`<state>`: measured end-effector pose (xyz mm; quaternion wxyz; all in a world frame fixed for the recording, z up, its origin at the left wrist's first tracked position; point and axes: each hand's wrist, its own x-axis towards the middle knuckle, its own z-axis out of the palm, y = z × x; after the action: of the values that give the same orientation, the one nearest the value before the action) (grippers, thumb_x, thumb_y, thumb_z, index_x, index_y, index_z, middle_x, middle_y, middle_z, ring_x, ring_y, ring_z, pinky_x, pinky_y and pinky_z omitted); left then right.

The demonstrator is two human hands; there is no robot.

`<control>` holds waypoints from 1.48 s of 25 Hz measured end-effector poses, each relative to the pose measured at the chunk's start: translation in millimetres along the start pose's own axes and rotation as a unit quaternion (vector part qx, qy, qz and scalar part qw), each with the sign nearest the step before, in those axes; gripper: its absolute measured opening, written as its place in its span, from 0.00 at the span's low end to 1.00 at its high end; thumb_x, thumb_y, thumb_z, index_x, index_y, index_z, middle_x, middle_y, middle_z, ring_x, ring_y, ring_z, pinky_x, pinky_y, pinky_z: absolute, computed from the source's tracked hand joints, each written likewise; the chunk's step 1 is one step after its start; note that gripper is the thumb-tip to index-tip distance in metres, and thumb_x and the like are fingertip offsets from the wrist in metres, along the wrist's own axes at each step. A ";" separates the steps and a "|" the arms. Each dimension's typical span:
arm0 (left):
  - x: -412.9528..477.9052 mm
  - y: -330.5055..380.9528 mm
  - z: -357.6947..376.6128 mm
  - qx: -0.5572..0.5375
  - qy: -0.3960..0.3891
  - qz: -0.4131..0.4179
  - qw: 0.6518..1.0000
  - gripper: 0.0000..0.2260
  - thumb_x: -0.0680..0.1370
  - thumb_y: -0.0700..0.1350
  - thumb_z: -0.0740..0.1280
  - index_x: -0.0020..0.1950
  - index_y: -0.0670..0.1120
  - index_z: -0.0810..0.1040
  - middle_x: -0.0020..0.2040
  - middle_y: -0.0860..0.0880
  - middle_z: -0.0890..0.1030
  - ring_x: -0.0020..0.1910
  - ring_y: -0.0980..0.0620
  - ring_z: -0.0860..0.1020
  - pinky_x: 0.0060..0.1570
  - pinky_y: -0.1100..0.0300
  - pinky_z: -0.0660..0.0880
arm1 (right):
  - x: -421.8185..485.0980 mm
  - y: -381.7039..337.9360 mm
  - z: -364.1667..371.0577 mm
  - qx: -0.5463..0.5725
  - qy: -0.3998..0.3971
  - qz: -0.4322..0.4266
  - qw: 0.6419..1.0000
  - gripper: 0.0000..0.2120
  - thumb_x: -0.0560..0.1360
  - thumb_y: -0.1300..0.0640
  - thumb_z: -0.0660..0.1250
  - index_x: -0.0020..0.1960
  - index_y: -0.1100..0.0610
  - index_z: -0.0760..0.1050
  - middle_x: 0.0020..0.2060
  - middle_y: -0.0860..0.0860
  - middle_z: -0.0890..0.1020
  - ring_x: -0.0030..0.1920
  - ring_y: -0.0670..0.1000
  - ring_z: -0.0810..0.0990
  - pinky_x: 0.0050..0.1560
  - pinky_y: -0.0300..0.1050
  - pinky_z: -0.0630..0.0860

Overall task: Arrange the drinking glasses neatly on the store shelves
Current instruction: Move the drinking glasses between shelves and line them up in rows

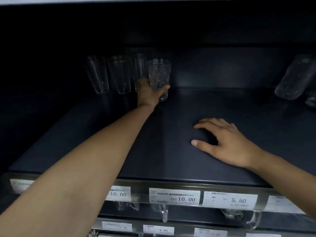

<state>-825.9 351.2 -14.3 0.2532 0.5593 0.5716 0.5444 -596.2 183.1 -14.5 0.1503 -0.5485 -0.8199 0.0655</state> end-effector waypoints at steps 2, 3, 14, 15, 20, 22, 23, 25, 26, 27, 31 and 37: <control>3.7 2.3 3.2 -0.016 0.011 -0.008 1.000 0.30 0.71 0.51 0.78 0.63 0.40 0.67 0.55 0.48 0.77 0.53 0.51 0.78 0.50 0.63 0.74 | -0.2 0.8 1.2 -0.005 0.001 0.000 1.000 0.31 0.70 0.29 0.56 0.69 0.40 0.68 0.70 0.38 0.67 0.70 0.41 0.62 0.64 0.41 0.56; 5.9 2.9 4.4 -0.018 0.018 -0.008 1.000 0.29 0.71 0.50 0.78 0.62 0.40 0.68 0.53 0.49 0.77 0.52 0.51 0.78 0.48 0.64 0.74 | 0.0 1.4 2.2 -0.007 0.003 0.000 1.000 0.31 0.70 0.29 0.56 0.69 0.40 0.68 0.70 0.38 0.68 0.70 0.41 0.62 0.64 0.41 0.56; 15.2 3.7 10.8 0.041 0.057 -0.021 0.997 0.20 0.74 0.54 0.74 0.57 0.40 0.80 0.55 0.45 0.84 0.50 0.52 0.80 0.43 0.65 0.71 | 0.3 2.2 3.6 -0.010 0.001 0.002 1.000 0.32 0.69 0.26 0.54 0.69 0.38 0.68 0.69 0.35 0.67 0.70 0.38 0.61 0.65 0.41 0.55; 15.6 3.7 10.4 0.047 0.059 -0.025 0.997 0.22 0.74 0.55 0.74 0.58 0.40 0.80 0.56 0.44 0.83 0.51 0.51 0.79 0.44 0.64 0.73 | 0.3 2.1 3.5 -0.011 0.000 0.002 1.000 0.32 0.69 0.27 0.54 0.69 0.38 0.68 0.69 0.35 0.67 0.70 0.38 0.60 0.65 0.41 0.55; 22.1 -1.1 11.5 0.065 0.058 -0.033 0.996 0.25 0.74 0.58 0.73 0.56 0.36 0.81 0.53 0.40 0.84 0.54 0.45 0.82 0.49 0.57 0.78 | 1.2 4.5 5.1 -0.014 0.004 -0.004 1.000 0.35 0.67 0.23 0.49 0.68 0.37 0.68 0.69 0.35 0.67 0.69 0.37 0.61 0.66 0.41 0.57; 23.9 -2.3 11.9 0.063 0.051 -0.044 0.996 0.26 0.75 0.59 0.72 0.55 0.35 0.81 0.52 0.39 0.84 0.53 0.44 0.82 0.48 0.57 0.77 | 1.6 4.6 5.1 -0.014 0.006 -0.006 1.000 0.35 0.67 0.23 0.49 0.68 0.37 0.68 0.69 0.35 0.67 0.69 0.38 0.62 0.66 0.41 0.57; 23.9 -2.8 12.0 0.059 0.050 -0.046 0.996 0.26 0.75 0.59 0.72 0.54 0.35 0.81 0.52 0.39 0.84 0.52 0.43 0.82 0.47 0.57 0.76 | 1.6 4.4 5.0 -0.013 0.005 -0.006 1.000 0.35 0.67 0.23 0.49 0.68 0.37 0.67 0.69 0.35 0.67 0.69 0.38 0.62 0.67 0.42 0.57; 23.5 -2.6 12.1 0.051 0.047 -0.050 0.996 0.25 0.75 0.59 0.72 0.51 0.35 0.81 0.50 0.39 0.84 0.51 0.43 0.82 0.44 0.59 0.74 | 1.5 4.2 4.5 -0.011 0.004 -0.006 1.000 0.34 0.68 0.23 0.50 0.68 0.37 0.67 0.69 0.35 0.67 0.69 0.38 0.62 0.67 0.42 0.57; 23.7 -2.8 12.2 0.048 0.047 -0.051 0.996 0.25 0.75 0.59 0.72 0.50 0.35 0.81 0.49 0.39 0.84 0.50 0.43 0.82 0.42 0.60 0.73 | 1.4 4.3 4.5 -0.010 0.004 -0.007 1.000 0.35 0.67 0.23 0.50 0.68 0.37 0.67 0.69 0.35 0.67 0.69 0.38 0.62 0.67 0.41 0.57; 24.0 -3.2 12.6 0.048 0.048 -0.050 0.996 0.23 0.75 0.59 0.72 0.46 0.36 0.80 0.47 0.40 0.84 0.47 0.44 0.82 0.41 0.61 0.72 | 1.3 4.4 4.5 -0.009 0.006 -0.008 1.000 0.35 0.67 0.23 0.49 0.68 0.37 0.68 0.69 0.35 0.67 0.69 0.38 0.62 0.67 0.41 0.57; 19.9 -1.3 10.4 0.068 0.059 -0.048 0.995 0.24 0.75 0.57 0.72 0.30 0.43 0.69 0.33 0.44 0.77 0.36 0.49 0.76 0.37 0.59 0.70 | 1.6 4.9 3.9 0.000 0.009 -0.010 1.000 0.33 0.68 0.24 0.52 0.68 0.38 0.68 0.68 0.35 0.68 0.69 0.39 0.62 0.67 0.42 0.57; -3.9 6.5 -4.3 0.094 0.050 -0.049 0.993 0.17 0.78 0.52 0.70 0.34 0.41 0.78 0.37 0.43 0.81 0.39 0.48 0.79 0.38 0.61 0.71 | 0.7 1.3 0.3 0.031 0.016 -0.004 0.999 0.30 0.69 0.30 0.58 0.67 0.40 0.72 0.66 0.36 0.70 0.69 0.41 0.65 0.67 0.42 0.57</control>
<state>-826.4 344.8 -8.5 0.1965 0.5238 0.6593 0.5024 -595.4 184.3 -15.0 0.1808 -0.5414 -0.8170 0.0817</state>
